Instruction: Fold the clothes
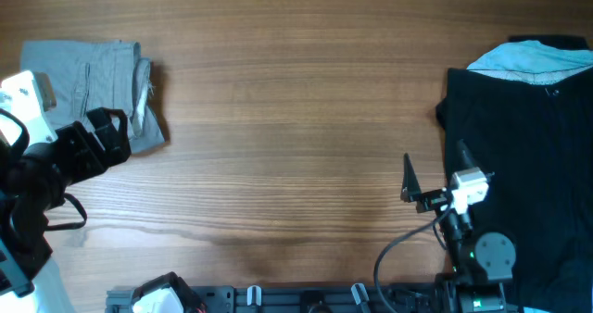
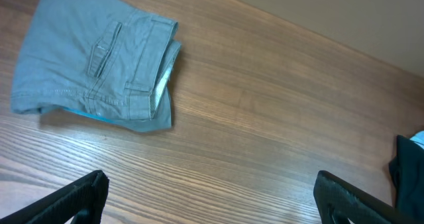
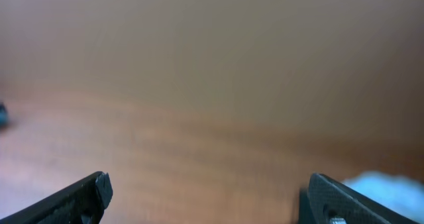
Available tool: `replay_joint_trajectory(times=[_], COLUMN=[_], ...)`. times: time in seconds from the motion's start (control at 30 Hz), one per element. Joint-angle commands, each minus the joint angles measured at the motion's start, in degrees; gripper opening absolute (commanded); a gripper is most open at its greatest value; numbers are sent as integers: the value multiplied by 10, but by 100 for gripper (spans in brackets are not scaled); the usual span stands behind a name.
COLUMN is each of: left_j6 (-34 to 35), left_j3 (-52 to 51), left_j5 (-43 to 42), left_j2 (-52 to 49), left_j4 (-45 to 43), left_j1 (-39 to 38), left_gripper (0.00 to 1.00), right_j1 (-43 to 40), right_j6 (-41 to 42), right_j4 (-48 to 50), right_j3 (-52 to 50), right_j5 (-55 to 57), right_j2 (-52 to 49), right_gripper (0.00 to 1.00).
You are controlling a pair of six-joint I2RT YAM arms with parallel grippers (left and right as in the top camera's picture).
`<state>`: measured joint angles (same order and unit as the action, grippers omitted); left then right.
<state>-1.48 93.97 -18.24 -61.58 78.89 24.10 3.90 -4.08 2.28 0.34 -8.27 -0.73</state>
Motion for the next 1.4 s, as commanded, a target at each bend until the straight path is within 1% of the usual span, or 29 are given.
replay_joint_trajectory(times=[0.0,1.37], left_j6=[-11,-10], left_j3=[-2,-2], left_j5=[1,0], left_j2=[-1,-1], left_j4=[-2,-1], left_j1=[-3,-3], left_gripper=[100,100], right_j1=[-3,-3], right_j6=[12,12], right_j4=[-19,-19], right_j3=[0,0], right_j5=[21,19], right_j2=[2,-7], right_gripper=[100,100])
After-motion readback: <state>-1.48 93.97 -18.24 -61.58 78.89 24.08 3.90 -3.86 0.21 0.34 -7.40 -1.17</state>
